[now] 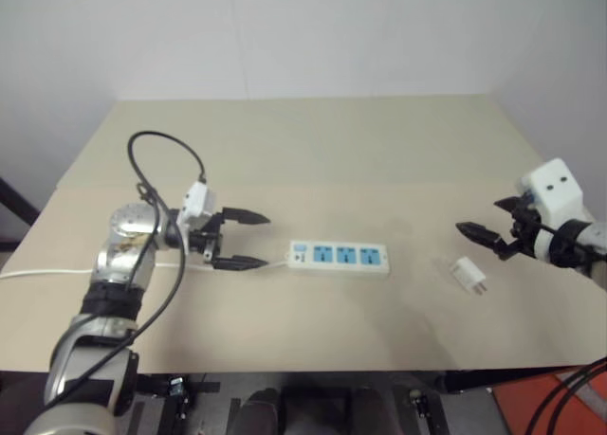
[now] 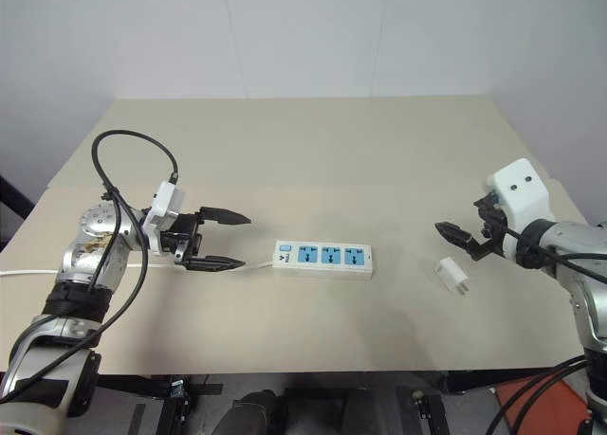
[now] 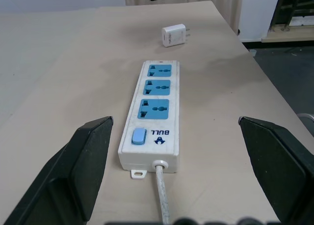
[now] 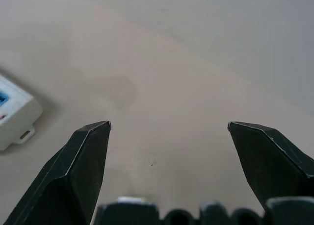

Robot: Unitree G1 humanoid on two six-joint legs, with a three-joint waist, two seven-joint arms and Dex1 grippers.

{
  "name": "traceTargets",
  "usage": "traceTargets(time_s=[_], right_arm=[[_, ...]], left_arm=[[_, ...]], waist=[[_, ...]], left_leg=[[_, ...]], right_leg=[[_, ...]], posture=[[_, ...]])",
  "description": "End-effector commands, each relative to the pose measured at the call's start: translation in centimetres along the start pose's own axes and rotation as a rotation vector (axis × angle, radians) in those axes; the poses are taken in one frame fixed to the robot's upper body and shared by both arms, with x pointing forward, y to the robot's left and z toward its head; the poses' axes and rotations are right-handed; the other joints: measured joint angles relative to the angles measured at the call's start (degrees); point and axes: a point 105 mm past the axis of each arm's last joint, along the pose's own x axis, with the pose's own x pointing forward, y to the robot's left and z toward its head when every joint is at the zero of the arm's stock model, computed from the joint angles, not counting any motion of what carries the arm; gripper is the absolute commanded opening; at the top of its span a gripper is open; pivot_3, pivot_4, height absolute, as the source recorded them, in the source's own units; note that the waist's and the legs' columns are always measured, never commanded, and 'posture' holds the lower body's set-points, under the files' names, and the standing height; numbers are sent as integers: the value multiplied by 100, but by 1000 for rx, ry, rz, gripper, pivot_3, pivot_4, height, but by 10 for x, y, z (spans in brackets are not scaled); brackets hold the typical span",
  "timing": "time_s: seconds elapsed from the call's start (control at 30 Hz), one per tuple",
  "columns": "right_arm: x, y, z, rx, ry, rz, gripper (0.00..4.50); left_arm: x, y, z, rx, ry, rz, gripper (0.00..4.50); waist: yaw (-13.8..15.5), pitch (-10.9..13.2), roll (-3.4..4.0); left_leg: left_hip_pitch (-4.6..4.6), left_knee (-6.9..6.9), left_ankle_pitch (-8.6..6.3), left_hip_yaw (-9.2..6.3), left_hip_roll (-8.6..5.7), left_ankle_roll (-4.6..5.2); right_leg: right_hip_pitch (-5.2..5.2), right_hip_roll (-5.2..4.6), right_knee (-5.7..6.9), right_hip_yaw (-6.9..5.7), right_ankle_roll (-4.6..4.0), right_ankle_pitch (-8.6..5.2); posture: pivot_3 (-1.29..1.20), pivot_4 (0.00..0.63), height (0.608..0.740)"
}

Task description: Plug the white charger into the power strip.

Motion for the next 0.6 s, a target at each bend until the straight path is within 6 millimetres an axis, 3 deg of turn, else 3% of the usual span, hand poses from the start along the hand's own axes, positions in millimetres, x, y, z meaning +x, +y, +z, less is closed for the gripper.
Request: traceTargets(time_s=[0.03,0.3,0.6], right_arm=[[-9,-5,11,-38,-14,-26,4500],[-12,0,22,-40,36,-9,4500],[-21,9,36,-23,232,80,4500]], left_arm=[[-4,0,10,40,-34,21,4482],[-1,1,10,53,-29,49,4482],[5,2,7,34,-27,-61,4482]], waist=[[-1,0,0],[8,0,1],[4,5,4]], left_leg=[[0,-1,0,0,0,0],[-1,-3,0,0,1,-1],[-13,-7,-1,0,2,-1]], right_leg=[[0,0,0,0,0,0],[-1,0,-4,1,0,0],[-11,0,-15,-3,-1,0]], posture=[[0,150,740],[0,150,740],[0,150,740]])
